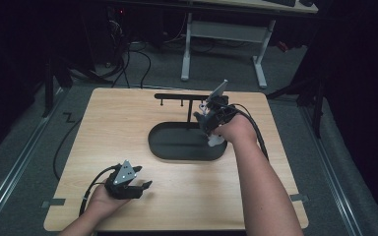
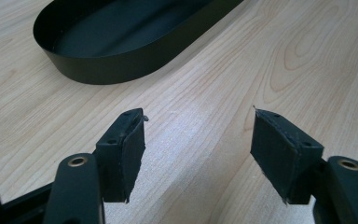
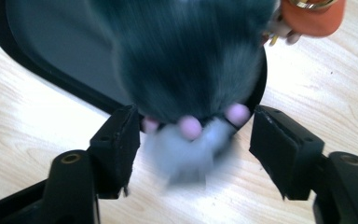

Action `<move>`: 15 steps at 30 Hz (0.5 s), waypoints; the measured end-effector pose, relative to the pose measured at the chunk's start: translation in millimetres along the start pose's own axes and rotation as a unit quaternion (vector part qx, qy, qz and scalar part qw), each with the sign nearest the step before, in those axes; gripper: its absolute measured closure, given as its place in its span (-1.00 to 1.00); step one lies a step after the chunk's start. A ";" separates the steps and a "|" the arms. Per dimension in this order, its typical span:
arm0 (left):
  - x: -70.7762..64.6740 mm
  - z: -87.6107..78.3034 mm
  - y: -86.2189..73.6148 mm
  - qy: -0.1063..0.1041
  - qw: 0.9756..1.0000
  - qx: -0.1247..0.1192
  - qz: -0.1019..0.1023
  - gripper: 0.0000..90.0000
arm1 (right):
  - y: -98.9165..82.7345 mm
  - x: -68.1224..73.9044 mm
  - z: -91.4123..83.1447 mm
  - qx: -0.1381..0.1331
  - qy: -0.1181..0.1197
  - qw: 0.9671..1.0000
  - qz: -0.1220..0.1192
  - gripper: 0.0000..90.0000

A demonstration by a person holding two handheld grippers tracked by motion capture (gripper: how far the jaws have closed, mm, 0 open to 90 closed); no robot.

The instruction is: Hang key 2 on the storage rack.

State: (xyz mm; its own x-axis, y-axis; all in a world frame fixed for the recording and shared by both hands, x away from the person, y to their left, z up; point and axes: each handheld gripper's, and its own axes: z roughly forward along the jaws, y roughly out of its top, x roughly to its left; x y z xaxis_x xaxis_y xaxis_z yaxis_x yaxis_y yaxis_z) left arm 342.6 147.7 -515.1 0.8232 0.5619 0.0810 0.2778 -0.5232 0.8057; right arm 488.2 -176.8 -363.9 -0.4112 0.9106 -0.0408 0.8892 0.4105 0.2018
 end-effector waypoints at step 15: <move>-1.3 1.5 1.3 -0.004 1.000 0.001 0.003 -0.22 | -7.5 -1.2 1.0 -0.007 0.008 1.000 0.007 -0.31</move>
State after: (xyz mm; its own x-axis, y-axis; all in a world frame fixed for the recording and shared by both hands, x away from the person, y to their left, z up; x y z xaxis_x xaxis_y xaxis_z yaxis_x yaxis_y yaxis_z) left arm 342.6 145.4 -515.1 0.8293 0.5529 0.0808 0.2734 -0.5276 0.8043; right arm 482.3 -180.9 -366.4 -0.4014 0.9156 -0.0231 0.8924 0.3966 0.2154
